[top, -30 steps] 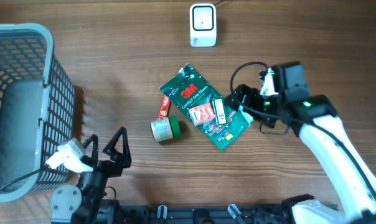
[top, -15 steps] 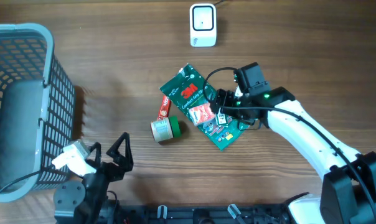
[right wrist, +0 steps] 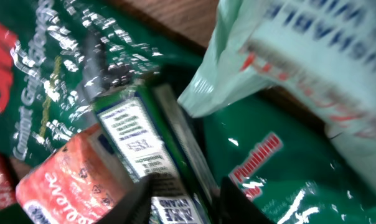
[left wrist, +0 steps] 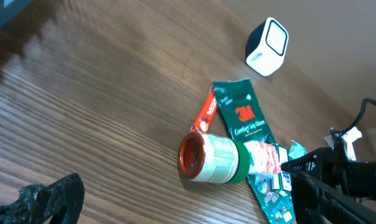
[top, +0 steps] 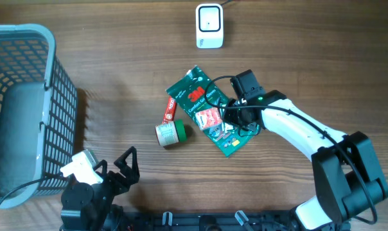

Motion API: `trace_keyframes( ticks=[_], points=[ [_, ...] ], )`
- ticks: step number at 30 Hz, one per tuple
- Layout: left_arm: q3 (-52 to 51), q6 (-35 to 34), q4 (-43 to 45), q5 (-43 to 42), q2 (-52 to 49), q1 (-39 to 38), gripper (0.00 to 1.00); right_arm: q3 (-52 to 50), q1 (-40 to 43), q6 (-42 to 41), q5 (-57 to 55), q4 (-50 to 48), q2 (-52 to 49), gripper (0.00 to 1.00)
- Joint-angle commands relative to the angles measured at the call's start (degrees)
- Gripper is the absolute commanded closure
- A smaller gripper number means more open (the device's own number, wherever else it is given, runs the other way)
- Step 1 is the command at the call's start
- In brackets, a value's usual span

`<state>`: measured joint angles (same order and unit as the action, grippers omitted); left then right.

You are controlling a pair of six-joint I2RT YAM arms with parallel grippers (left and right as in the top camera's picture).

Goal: Scan the item barcode
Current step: 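Lower the right gripper onto the pile and grasp the green-white box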

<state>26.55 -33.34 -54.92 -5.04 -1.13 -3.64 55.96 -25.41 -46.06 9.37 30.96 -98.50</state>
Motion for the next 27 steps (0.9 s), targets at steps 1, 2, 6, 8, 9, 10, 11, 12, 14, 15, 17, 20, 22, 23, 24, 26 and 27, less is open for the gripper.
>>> trace_keyframes(
  ticks=[1, 2, 6, 8, 9, 10, 11, 12, 14, 15, 17, 20, 22, 23, 24, 26, 27],
  points=[
    [-0.31, -0.13, -0.04, -0.31, 0.00, 0.33, 0.00, 0.07, -0.20, -2.84, 10.51, -0.07, -2.10, 0.72],
    [-0.31, -0.13, -0.04, -0.31, 0.00, 0.33, 0.00, 0.15, -0.20, -5.22, 12.17, 0.00, -2.08, 0.72],
    [-0.31, -0.13, -0.07, -0.33, 0.00, 0.33, 0.00, 0.22, -0.17, -22.86, 15.15, 2.54, -2.01, 0.77],
    [-0.31, -0.15, -0.07, -0.31, 0.00, 0.33, 0.00, 0.37, -0.17, -25.79, 15.02, 2.49, -1.97, 0.80],
    [-0.31, -0.15, -0.07, -0.33, 0.00, 0.33, 0.00, 0.44, -0.17, -26.16, 14.64, 2.51, -1.88, 0.80],
    [-0.31, -0.15, -0.07, -0.33, 0.00, 0.33, 0.01, 0.63, -0.17, -26.05, 13.94, 2.56, -1.57, 0.80],
    [-0.31, -0.13, -0.07, -0.31, 0.00, 0.33, 0.00, 0.87, -0.17, -25.90, 12.85, 2.93, -1.14, 0.80],
    [-0.31, -0.13, -0.07, -0.31, 0.00, 0.33, 0.00, 1.09, -0.17, -25.88, 11.72, 3.63, -0.52, 0.79],
    [-0.31, -0.13, -0.04, -0.31, 0.00, 0.33, 0.00, 1.60, -0.17, -25.46, 8.31, 5.29, 1.77, 0.78],
    [-0.31, -0.15, -0.07, -0.31, 0.00, 0.33, 0.00, 1.60, -0.17, -24.98, 7.43, 5.62, 2.67, 0.77],
    [-0.31, -0.13, -0.07, -0.31, 0.00, 0.33, 0.00, 1.60, -0.17, -24.41, 4.90, 7.58, 5.88, 0.74],
    [-0.31, -0.13, -0.04, -0.31, 0.00, 0.33, 0.00, 1.60, -0.20, -24.00, -0.37, 10.43, 9.94, 0.69],
    [-0.31, -0.13, -0.04, -0.31, 0.00, 0.33, 0.00, 1.60, -0.20, -19.78, -1.64, 10.49, 11.45, 0.60],
    [-0.31, -0.13, -0.04, -0.31, 0.00, 0.33, 0.00, 1.55, -0.35, -17.46, -0.76, 10.51, 11.34, 0.63],
    [-0.31, -0.13, -0.04, -0.31, 0.00, 0.33, 0.00, 1.55, -1.05, -15.02, -0.55, 10.49, 10.91, 0.74],
    [-0.31, -0.15, -0.04, -0.31, 0.00, 0.33, 0.00, 1.55, -2.67, -12.70, -0.55, 10.19, 10.40, 0.84],
    [-0.31, -0.15, -0.07, -0.31, 0.00, 0.33, 0.00, 1.55, -3.61, -11.10, -0.55, 9.33, 10.23, 0.87]
  ],
)
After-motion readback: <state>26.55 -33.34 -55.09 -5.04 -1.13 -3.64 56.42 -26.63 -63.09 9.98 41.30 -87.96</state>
